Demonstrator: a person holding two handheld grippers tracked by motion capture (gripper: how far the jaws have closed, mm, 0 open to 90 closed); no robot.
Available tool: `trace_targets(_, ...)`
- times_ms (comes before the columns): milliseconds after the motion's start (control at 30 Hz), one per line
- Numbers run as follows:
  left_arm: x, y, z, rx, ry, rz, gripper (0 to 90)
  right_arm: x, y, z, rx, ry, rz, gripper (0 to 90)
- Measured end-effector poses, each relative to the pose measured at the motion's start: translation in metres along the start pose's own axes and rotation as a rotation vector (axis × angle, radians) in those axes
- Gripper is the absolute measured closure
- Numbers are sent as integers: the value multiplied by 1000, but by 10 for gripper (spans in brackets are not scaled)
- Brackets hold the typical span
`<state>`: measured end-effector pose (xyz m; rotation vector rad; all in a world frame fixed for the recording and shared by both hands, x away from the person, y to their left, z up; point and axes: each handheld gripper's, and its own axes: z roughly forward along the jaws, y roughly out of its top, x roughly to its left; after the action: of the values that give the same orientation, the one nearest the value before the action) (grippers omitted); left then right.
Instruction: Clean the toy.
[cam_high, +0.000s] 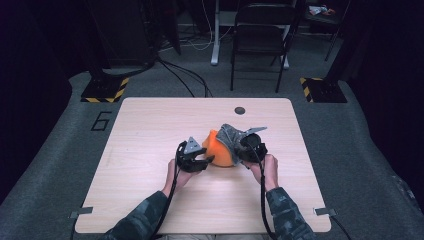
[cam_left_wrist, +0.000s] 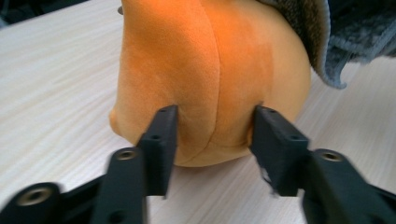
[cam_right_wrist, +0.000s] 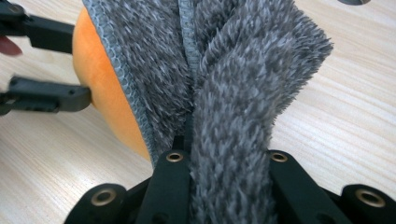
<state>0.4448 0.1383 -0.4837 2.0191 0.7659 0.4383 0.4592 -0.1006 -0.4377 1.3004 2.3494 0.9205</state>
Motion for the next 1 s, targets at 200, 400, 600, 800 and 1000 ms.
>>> trace_targets(200,-7,-3,13,14,34,67,498,-1,0,1,-3,0,-2,792)
trace_targets(400,-6,-2,10,8,26,42,771,-1,0,0,-8,-7,-1,791)
trace_targets(600,-7,11,-3,-8,-15,-27,797,6,13,-25,-77,-32,-33,792)
trace_targets(800,-14,13,-4,-9,-47,-47,795,39,21,-31,-92,-14,-127,791)
trace_targets(1000,-10,9,0,1,-50,-51,792,41,16,-13,-49,-61,-165,792)
